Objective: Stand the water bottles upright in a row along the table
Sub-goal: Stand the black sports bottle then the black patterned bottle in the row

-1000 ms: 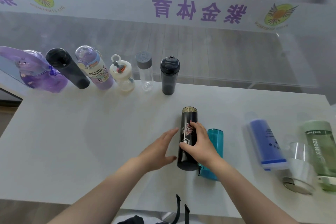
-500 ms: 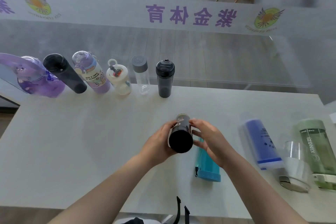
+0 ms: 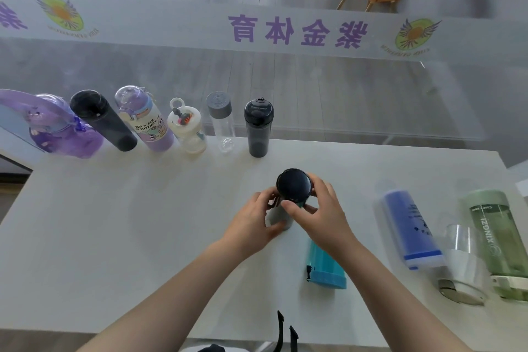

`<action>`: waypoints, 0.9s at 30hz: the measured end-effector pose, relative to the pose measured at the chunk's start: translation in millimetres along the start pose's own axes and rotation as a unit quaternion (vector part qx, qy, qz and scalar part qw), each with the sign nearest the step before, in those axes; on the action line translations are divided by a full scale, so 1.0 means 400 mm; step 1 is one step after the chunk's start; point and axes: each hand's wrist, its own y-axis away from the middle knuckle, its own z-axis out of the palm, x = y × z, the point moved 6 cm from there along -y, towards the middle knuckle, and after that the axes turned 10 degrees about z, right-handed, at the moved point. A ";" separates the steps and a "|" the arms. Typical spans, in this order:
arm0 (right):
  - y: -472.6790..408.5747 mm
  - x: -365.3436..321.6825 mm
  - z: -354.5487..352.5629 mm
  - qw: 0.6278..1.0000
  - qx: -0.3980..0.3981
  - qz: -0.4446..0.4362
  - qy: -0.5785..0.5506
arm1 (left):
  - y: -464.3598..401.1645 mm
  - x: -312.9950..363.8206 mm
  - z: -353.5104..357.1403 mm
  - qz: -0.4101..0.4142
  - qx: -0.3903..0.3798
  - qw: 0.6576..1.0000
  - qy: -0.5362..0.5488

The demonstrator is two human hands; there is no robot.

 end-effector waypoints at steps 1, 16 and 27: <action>-0.004 0.000 -0.003 1.000 -0.009 -0.006 -0.002 | 0.004 -0.005 0.002 -0.005 -0.007 1.000 0.004; -0.038 0.060 0.000 0.999 -0.022 -0.016 -0.026 | 0.021 -0.007 0.019 -0.048 -0.008 0.979 0.196; -0.057 0.096 0.031 0.998 0.041 -0.026 -0.027 | 0.044 -0.022 0.027 -0.007 -0.032 0.984 0.177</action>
